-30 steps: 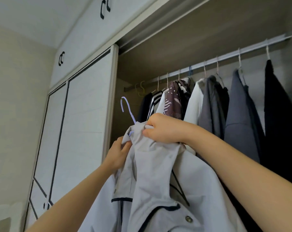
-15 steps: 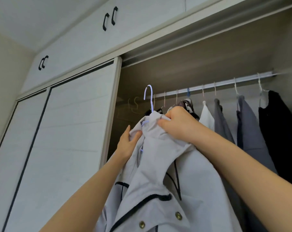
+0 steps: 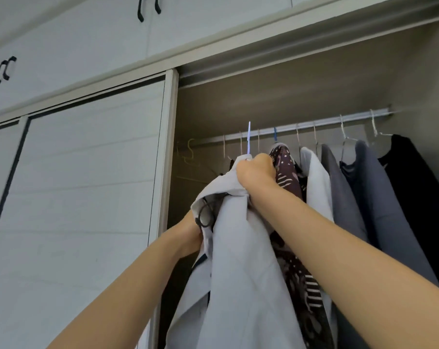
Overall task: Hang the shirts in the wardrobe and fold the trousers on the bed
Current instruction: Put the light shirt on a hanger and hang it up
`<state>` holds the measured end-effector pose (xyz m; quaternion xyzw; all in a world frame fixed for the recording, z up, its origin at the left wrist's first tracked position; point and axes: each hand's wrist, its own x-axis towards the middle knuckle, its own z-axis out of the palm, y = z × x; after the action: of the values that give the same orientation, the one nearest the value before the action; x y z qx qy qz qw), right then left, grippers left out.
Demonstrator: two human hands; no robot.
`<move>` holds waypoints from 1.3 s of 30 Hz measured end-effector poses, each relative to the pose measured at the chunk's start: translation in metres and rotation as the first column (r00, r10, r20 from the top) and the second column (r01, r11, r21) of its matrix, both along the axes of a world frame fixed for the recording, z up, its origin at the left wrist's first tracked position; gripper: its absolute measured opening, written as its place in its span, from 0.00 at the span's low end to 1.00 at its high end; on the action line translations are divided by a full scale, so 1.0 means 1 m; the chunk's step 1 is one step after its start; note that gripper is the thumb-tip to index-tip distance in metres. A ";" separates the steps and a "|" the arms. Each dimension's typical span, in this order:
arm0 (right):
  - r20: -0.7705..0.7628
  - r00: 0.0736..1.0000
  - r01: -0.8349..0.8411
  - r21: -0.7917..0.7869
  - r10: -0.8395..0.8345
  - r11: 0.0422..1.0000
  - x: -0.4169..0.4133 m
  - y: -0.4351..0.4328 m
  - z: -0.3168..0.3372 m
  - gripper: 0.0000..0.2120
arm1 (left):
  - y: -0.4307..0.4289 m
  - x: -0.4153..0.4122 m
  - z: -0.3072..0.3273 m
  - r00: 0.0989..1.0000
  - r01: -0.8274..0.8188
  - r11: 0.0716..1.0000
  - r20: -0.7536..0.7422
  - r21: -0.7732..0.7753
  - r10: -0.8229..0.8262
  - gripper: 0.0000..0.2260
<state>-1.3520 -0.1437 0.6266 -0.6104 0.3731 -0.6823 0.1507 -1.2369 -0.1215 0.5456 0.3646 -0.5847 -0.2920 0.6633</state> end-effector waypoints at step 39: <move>-0.265 0.907 -0.334 0.021 0.327 0.942 0.114 -0.147 0.054 0.08 | -0.112 0.026 0.072 0.807 -0.590 0.807 0.015 -0.007 0.590 0.14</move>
<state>-1.2384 -0.2912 0.6803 -0.7520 0.2728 -0.5638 0.2054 -1.2108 -0.2339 0.6175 0.5297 -0.4484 -0.0681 0.7168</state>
